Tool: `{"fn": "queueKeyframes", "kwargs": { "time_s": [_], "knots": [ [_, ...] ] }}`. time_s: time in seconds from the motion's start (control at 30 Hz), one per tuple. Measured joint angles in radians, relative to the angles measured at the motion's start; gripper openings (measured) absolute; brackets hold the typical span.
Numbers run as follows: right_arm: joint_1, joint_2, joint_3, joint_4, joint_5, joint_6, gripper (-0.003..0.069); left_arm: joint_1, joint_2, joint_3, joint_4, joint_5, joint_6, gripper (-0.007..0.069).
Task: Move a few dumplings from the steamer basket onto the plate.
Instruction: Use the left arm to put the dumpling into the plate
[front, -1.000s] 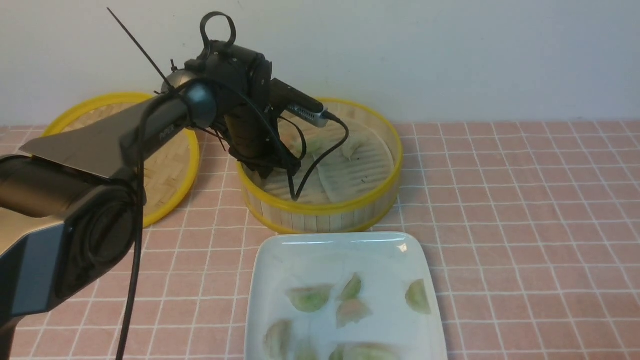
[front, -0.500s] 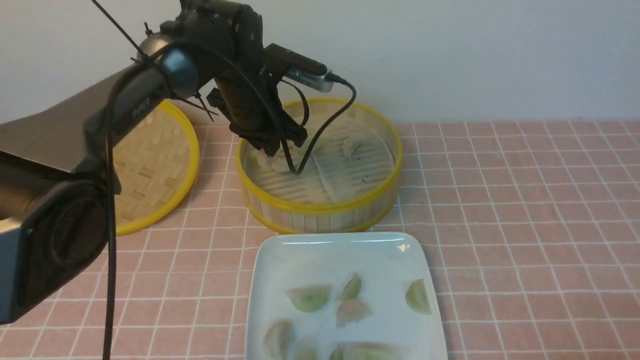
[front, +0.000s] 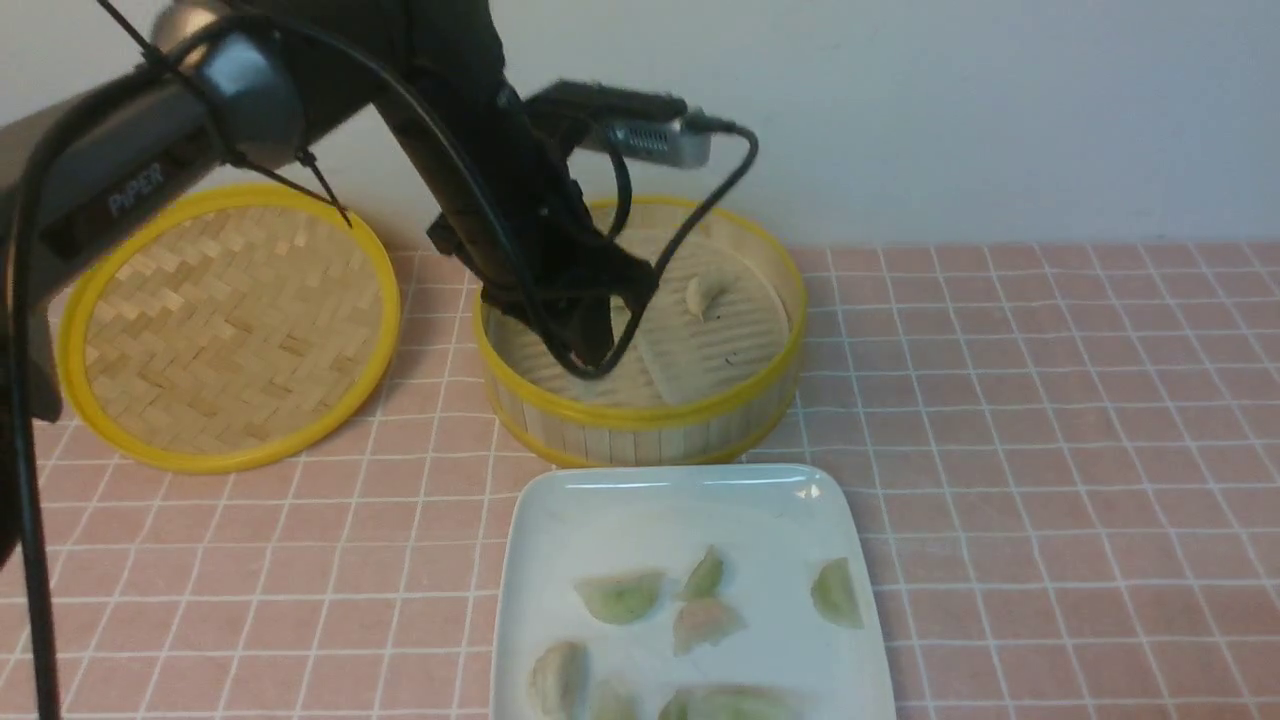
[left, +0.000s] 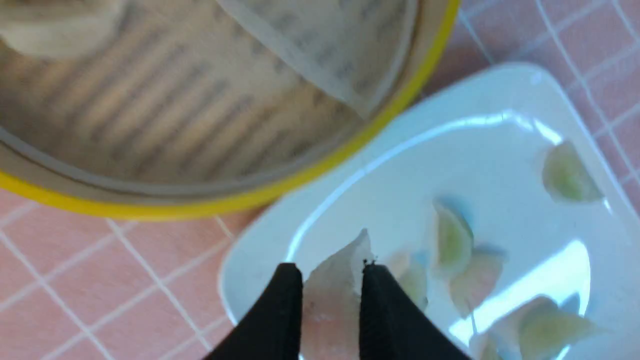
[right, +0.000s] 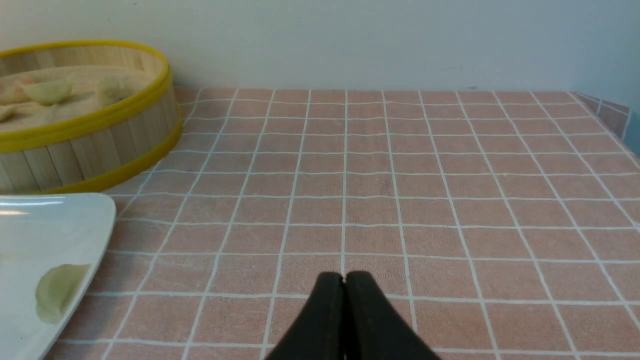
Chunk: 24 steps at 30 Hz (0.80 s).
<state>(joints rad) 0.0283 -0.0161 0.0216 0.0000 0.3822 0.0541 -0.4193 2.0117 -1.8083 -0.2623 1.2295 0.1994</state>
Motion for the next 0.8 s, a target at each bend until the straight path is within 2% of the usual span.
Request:
{"fn": "queueKeyframes", "kwargs": {
  "time_s": [0.17, 0.4, 0.53, 0.6, 0.67, 0.73, 0.8],
  "knots": [
    [0.0, 0.0, 0.0, 0.0, 0.0, 0.0, -0.0015, -0.07, 0.064, 0.084, -0.005, -0.006, 0.039, 0.0121],
    [0.0, 0.0, 0.0, 0.0, 0.0, 0.0, -0.0015, -0.093, 0.12, 0.085, -0.002, -0.074, 0.092, 0.0136],
    [0.0, 0.0, 0.0, 0.0, 0.0, 0.0, -0.0015, -0.093, 0.122, 0.085, 0.001, -0.09, 0.095, 0.0223],
    [0.0, 0.0, 0.0, 0.0, 0.0, 0.0, -0.0015, -0.093, 0.122, 0.083, 0.0, -0.087, 0.095, 0.0337],
    [0.0, 0.0, 0.0, 0.0, 0.0, 0.0, -0.0015, -0.093, 0.124, 0.059, 0.004, -0.068, 0.093, 0.0404],
    [0.0, 0.0, 0.0, 0.0, 0.0, 0.0, -0.0015, -0.093, 0.125, 0.022, 0.03, -0.052, 0.085, 0.0427],
    [0.0, 0.0, 0.0, 0.0, 0.0, 0.0, -0.0015, -0.087, 0.125, -0.045, 0.076, -0.05, 0.051, 0.0412]
  ]
}}
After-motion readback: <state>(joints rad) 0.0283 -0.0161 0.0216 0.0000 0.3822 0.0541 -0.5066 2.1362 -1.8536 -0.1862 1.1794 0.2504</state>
